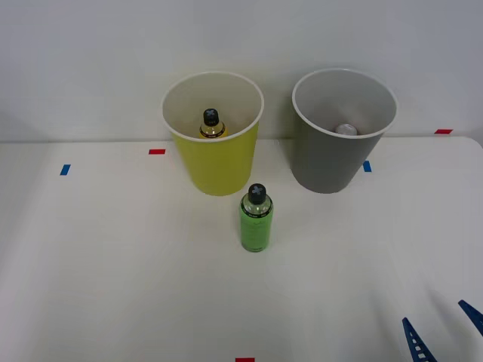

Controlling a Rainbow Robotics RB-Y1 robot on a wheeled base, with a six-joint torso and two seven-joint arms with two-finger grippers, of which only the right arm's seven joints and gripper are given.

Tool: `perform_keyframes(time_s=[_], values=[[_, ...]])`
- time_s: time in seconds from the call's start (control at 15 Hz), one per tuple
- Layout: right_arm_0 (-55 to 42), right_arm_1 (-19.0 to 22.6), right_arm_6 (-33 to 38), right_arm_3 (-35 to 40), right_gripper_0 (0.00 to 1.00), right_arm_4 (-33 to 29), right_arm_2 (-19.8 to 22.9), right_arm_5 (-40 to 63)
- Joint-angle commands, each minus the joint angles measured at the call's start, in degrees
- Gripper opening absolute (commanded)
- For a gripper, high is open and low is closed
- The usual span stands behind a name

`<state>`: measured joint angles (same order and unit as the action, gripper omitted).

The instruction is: Put cans in the gray bin, plastic bottles in the light green bin

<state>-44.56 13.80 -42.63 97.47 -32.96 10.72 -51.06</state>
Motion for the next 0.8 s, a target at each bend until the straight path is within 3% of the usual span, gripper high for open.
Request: perform_keyframes(time_s=[0.07,0.8], values=[[0.0,0.0,0.0,0.0,1.0,0.0,0.0,0.0],[0.0,0.0,0.0,0.0,1.0,0.0,0.0,0.0]])
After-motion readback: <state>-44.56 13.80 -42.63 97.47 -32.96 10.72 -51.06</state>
